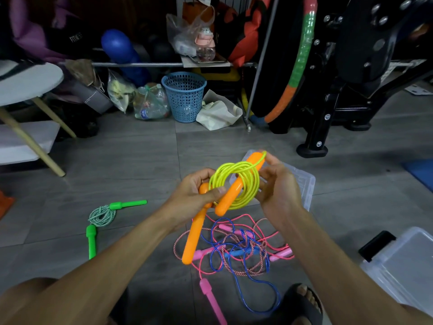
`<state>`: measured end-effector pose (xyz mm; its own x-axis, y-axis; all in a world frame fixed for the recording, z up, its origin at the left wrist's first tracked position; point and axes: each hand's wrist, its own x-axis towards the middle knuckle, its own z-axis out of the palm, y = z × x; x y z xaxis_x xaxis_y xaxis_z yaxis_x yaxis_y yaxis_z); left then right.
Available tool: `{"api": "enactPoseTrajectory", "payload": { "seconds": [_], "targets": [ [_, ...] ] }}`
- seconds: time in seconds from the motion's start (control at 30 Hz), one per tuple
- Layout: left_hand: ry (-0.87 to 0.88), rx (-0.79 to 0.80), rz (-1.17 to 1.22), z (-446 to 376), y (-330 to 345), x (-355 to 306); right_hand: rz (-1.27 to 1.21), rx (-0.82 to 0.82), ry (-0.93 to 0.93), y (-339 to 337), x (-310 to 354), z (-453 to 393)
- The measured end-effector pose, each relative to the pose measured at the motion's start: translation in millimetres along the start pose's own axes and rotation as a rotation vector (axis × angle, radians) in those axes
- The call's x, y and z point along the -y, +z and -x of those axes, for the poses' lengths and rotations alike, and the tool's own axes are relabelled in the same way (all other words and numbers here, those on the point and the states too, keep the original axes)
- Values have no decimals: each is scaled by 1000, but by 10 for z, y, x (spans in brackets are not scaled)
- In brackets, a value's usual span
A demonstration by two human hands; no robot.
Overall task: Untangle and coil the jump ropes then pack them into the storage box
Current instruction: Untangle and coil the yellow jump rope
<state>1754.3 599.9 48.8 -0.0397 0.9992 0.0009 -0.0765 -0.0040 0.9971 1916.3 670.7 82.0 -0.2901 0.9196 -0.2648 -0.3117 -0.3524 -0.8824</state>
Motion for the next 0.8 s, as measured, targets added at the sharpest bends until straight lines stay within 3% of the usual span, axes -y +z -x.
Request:
{"api": "enactPoseTrajectory", "payload": {
  "seconds": [0.1, 0.23, 0.37, 0.43, 0.57, 0.7, 0.8],
  "targets": [
    [22, -22, -37, -6, -13, 6, 239, 79, 3, 20, -43, -8],
    [50, -112, -78, -13, 4, -19, 361, 235, 48, 11, -117, 5],
    [84, -223, -132, -23, 5, 16, 636, 419, -195, 61, -105, 78],
    [117, -250, -181, -33, 11, 40, 717, 381, -205, 49, -217, 57],
    [144, -393, -182, -62, 70, 78, 679, 159, 137, 20, -274, 94],
    [133, -474, -254, -94, 81, 89, 721, 226, 24, 76, -330, 110],
    [20, -611, -92, -149, -65, 86, 1125, 278, -52, -11, -219, 71]
  ]
}}
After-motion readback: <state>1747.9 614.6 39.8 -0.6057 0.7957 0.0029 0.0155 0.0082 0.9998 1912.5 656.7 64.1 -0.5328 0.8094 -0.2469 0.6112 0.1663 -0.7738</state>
